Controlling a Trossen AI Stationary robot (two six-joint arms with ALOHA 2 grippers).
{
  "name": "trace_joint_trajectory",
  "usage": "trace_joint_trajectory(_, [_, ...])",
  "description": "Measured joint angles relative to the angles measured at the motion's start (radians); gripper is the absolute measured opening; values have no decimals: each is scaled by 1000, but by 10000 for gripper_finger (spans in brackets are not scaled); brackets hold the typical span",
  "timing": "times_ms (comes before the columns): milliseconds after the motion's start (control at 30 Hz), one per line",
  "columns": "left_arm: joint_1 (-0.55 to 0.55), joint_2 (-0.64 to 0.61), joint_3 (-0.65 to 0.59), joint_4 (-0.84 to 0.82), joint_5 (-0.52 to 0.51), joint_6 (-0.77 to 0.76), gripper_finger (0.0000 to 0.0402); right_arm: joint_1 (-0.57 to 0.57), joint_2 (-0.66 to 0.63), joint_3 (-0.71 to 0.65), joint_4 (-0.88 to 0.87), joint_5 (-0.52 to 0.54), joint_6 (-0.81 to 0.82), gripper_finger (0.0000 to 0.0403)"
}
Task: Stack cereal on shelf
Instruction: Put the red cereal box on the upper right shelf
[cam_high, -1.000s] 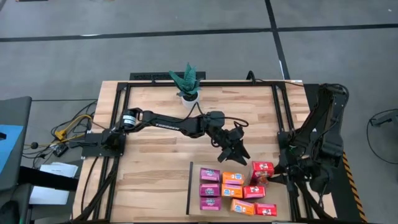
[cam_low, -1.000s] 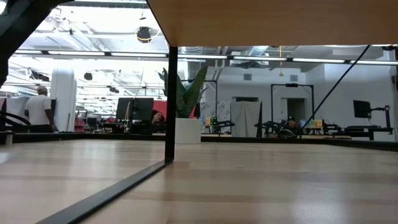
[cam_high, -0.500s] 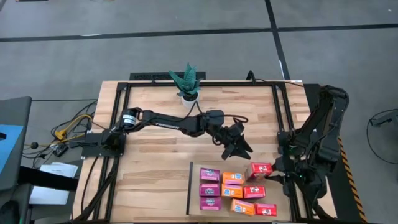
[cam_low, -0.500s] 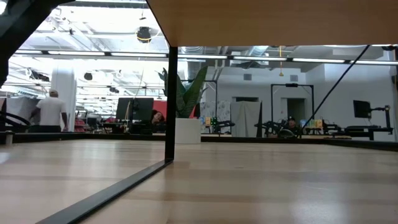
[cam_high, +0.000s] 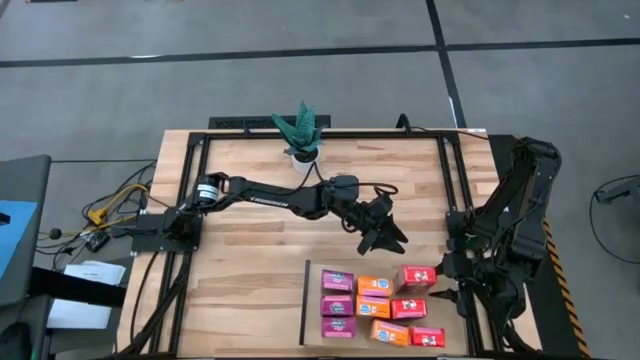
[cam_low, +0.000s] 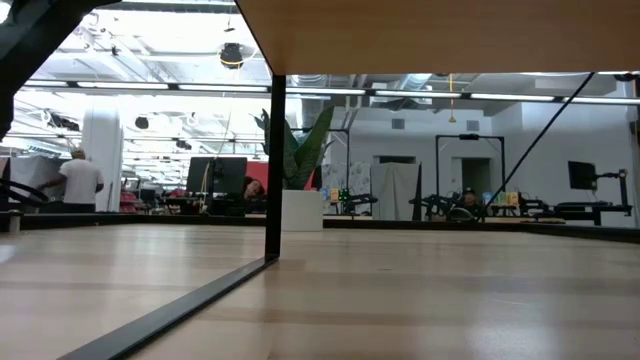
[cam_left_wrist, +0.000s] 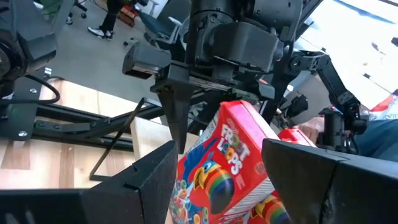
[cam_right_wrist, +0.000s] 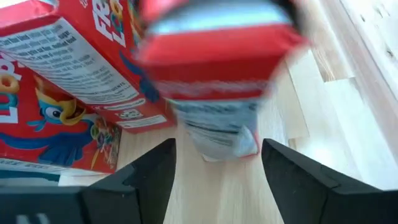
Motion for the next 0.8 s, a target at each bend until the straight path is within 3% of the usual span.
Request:
trace_joint_trajectory(467, [0, 0, 0, 5, 8, 0, 224, 0, -5, 0, -69, -225, 80, 264])
trace_joint_trajectory(633, [13, 0, 1, 10, 47, -8, 224, 0, -50, 26, -156, -232, 122, 264])
trace_joint_trajectory(800, [50, 0, 40, 11, 136, -49, 224, 0, -91, 111, -307, -168, 136, 252])
